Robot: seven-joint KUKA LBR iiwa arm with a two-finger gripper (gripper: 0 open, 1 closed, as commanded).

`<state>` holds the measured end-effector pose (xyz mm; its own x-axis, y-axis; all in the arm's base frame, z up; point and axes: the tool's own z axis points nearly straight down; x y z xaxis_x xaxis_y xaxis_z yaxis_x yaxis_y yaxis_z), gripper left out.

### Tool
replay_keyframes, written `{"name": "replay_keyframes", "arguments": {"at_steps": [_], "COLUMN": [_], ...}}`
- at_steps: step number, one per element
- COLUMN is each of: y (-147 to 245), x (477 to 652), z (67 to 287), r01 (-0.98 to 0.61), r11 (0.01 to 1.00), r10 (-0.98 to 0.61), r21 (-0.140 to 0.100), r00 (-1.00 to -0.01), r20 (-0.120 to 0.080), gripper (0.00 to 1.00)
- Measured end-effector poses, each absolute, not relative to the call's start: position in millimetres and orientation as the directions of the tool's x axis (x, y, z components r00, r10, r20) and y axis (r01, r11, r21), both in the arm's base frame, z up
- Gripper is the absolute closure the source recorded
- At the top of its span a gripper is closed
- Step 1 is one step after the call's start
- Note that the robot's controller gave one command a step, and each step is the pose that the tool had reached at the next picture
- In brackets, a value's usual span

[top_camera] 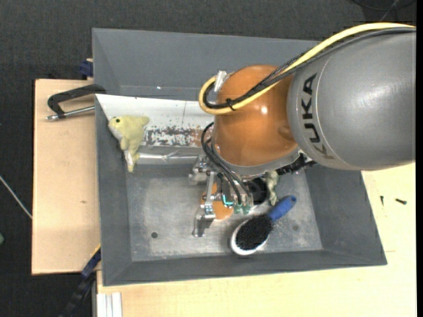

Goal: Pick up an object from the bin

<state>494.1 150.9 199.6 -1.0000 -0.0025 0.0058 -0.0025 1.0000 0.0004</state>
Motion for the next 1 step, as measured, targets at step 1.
{"name": "replay_keyframes", "arguments": {"at_steps": [1], "y": [34.1], "x": [545.7], "z": [70.0], "r01": [-0.077], "r11": [0.997], "r10": [-0.077], "r21": [0.003], "r00": [-0.997], "r20": [-0.009], "gripper": [0.0]}}
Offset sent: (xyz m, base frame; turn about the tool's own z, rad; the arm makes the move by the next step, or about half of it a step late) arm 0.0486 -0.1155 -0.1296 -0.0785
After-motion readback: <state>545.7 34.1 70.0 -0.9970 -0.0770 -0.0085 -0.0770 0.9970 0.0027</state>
